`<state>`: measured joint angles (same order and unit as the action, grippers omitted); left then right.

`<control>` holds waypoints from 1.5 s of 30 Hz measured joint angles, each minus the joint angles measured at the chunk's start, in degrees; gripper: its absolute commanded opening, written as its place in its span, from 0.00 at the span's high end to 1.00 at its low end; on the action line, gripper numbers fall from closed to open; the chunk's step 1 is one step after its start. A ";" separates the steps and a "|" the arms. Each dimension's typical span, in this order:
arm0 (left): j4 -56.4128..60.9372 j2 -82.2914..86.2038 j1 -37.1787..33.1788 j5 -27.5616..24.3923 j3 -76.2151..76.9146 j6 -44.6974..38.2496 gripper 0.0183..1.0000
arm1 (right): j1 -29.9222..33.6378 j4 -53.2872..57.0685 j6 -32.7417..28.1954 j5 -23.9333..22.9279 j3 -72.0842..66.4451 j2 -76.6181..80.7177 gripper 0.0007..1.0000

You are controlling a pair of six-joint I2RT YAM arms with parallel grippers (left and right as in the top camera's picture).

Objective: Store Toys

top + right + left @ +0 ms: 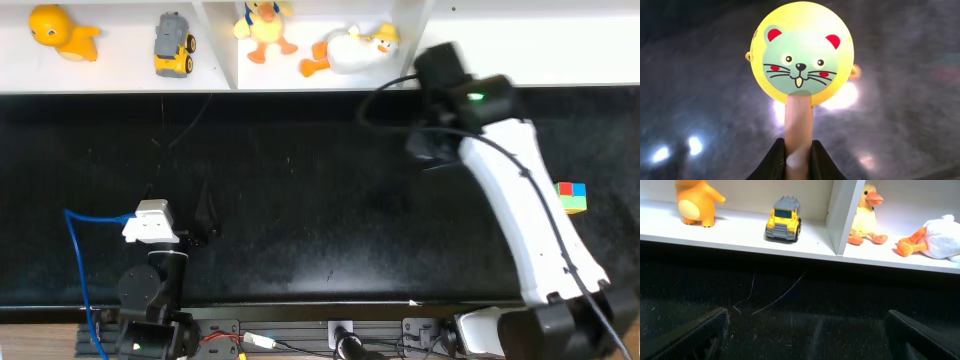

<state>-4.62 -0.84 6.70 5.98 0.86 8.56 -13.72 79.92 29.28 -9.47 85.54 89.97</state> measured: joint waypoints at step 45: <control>0.04 0.00 0.00 0.00 -0.04 -0.02 0.00 | 13.68 -71.47 -39.63 9.29 -16.74 13.27 0.96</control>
<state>-4.58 -0.84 6.70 5.98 0.82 8.54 -0.03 8.45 -10.35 -0.19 68.79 103.24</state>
